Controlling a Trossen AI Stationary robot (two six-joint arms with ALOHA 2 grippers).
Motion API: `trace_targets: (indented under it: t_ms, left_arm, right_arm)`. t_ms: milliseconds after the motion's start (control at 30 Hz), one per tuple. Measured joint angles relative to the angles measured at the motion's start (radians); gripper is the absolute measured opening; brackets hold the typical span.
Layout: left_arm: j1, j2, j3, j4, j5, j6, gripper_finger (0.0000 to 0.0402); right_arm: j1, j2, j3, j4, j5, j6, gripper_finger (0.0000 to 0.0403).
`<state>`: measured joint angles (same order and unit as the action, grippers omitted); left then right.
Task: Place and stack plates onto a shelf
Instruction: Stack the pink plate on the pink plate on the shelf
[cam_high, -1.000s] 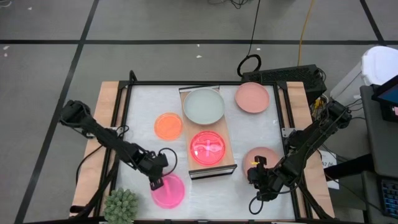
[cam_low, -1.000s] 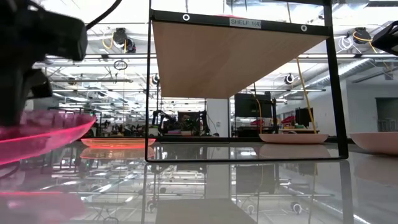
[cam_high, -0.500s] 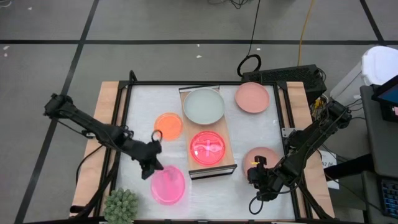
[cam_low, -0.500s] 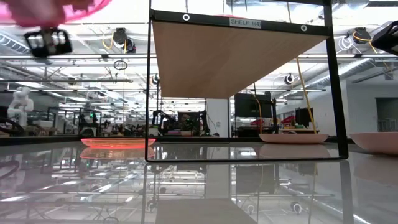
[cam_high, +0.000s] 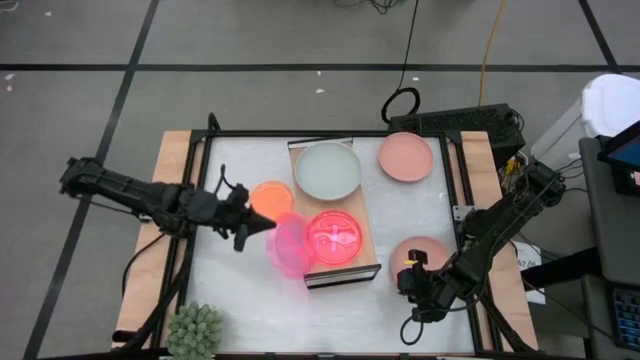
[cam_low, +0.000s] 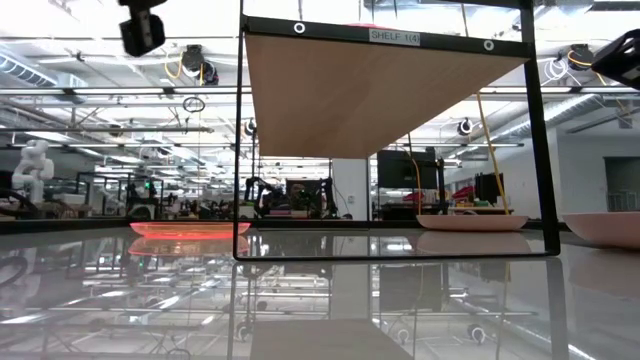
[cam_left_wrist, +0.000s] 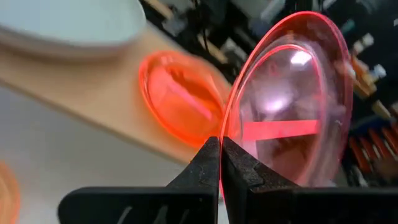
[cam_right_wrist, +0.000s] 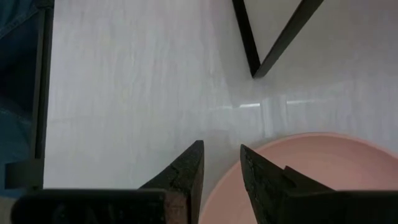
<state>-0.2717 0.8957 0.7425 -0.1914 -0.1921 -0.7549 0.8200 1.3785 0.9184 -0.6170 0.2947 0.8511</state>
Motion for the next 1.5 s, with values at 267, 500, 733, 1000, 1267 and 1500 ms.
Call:
trace_targets:
  t_ms: [267,500,733,1000,1267,1500]
  left_arm:
    - [0.107,0.045,0.000,0.104,-0.020,0.076,0.0004]
    - [0.184,0.102,0.032,0.166,-0.020,0.150,0.0004]
    - [0.208,0.197,0.124,0.165,-0.018,0.185,0.0004]
    - [0.202,0.312,0.201,0.168,0.009,0.203,0.0004]
    - [0.202,0.401,0.201,0.157,0.010,0.147,0.0004]
    - [0.187,0.448,0.201,0.148,0.011,0.144,0.0004]
  right_arm:
    - [0.000,0.000,0.000,0.000,-0.003,-0.003,0.0089]
    - [0.000,0.000,0.000,0.000,-0.003,-0.003,0.0089]
    - [0.000,0.000,0.000,-0.002,-0.004,-0.007,0.0089]
    - [0.000,0.000,0.000,-0.002,-0.004,-0.007,0.0089]
    - [0.000,0.000,0.000,-0.002,-0.004,-0.008,0.0089]
    - [0.000,0.000,0.000,-0.001,-0.004,-0.008,0.0089]
